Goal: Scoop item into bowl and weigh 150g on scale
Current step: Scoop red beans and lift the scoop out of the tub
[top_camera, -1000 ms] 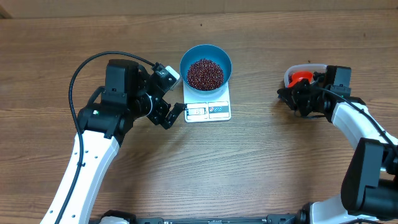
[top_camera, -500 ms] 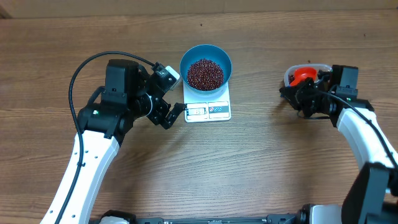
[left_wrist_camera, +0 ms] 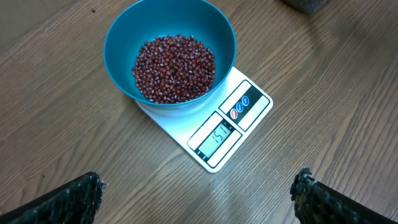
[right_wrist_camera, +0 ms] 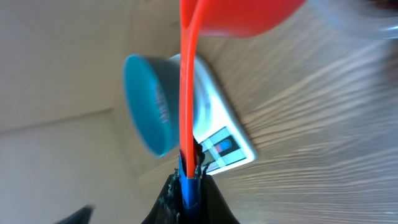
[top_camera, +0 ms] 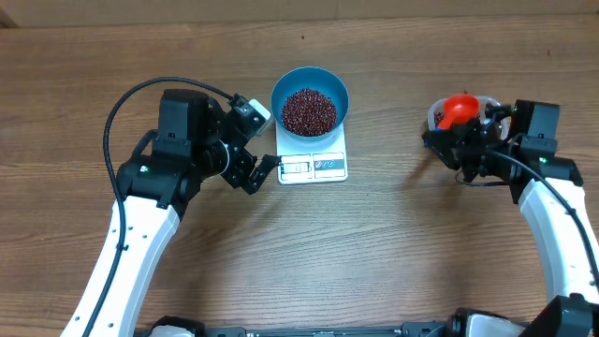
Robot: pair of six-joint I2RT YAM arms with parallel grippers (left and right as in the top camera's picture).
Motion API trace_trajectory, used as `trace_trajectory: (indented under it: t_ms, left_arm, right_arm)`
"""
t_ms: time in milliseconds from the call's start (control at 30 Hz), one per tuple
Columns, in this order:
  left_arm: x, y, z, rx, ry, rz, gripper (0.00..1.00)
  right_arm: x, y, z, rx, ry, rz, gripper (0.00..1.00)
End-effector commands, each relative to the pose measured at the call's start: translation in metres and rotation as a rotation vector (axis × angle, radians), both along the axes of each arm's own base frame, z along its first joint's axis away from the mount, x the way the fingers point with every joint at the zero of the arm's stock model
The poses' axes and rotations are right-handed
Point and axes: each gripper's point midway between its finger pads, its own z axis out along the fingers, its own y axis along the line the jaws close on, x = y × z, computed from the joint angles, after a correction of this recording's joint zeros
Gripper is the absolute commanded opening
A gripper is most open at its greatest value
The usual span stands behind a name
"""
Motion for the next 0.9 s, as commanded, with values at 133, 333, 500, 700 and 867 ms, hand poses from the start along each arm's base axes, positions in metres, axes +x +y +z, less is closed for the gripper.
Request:
trace_trajectory:
  t_ms: [133, 333, 500, 700, 867]
  left_arm:
    - [0.002, 0.003, 0.001, -0.006, 0.001, 0.013, 1.0]
    - [0.002, 0.003, 0.001, -0.006, 0.002, 0.013, 1.0]
    - [0.002, 0.003, 0.001, -0.006, 0.001, 0.013, 0.99]
    - [0.002, 0.003, 0.001, -0.006, 0.002, 0.013, 0.99]
    - [0.002, 0.003, 0.001, -0.006, 0.002, 0.013, 1.0]
  right_arm:
    - [0.012, -0.005, 0.061, 0.236, -0.102, 0.012, 0.03]
    - [0.008, -0.008, 0.06, 0.396, -0.124, 0.129, 0.04]
    - [0.012, -0.003, 0.045, 0.359, -0.209, 0.227, 0.04]
    - [0.023, -0.001, 0.031, 0.22, -0.208, 0.209, 0.04]
    - [0.033, -0.003, 0.041, 0.046, -0.187, 0.205, 0.04]
